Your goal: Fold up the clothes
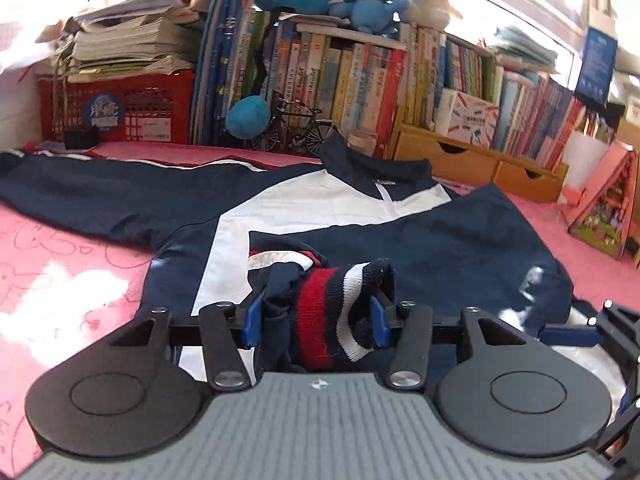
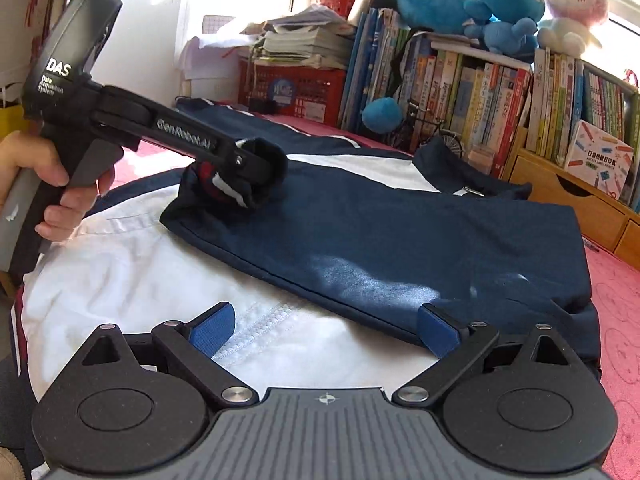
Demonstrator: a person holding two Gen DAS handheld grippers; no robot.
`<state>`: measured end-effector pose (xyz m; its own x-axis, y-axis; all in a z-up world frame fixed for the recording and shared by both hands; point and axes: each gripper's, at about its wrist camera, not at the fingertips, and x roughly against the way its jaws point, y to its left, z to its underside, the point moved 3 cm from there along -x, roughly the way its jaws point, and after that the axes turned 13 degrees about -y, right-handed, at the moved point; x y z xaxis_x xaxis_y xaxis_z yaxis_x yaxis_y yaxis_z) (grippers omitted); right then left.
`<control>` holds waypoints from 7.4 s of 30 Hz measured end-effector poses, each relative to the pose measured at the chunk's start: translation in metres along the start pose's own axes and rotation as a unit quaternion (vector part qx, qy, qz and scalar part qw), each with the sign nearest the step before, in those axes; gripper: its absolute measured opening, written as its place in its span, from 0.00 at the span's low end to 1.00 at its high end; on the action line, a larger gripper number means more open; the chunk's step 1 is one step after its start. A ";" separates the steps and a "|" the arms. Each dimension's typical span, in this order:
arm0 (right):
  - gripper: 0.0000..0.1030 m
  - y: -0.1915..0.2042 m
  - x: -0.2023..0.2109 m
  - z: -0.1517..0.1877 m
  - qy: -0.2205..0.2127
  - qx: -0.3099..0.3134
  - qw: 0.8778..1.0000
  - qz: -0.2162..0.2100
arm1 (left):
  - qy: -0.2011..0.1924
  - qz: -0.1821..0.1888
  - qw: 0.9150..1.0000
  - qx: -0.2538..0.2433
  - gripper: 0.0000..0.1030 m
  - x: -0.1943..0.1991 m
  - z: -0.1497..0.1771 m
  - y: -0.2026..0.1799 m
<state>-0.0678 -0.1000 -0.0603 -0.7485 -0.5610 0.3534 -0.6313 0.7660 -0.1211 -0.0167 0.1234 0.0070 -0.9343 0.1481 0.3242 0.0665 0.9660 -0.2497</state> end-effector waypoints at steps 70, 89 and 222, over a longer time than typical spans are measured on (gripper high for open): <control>0.18 -0.435 0.160 -0.001 -0.010 -0.053 0.742 0.668 | 0.109 0.276 0.940 -0.170 0.61 -0.207 0.031 -0.298; 0.23 -0.497 0.114 0.123 0.073 -0.227 0.715 0.657 | 0.100 0.286 0.921 -0.244 0.79 -0.216 0.051 -0.321; 1.00 -0.006 0.150 0.040 0.056 0.050 0.996 -0.055 | 0.079 0.182 0.962 -0.190 1.00 0.104 0.072 0.012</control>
<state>-0.1846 -0.2015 -0.0440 -0.6500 -0.5967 0.4706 -0.7295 0.6634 -0.1665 -0.1387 0.1350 -0.0282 -0.7627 0.4916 0.4204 0.5294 0.8478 -0.0309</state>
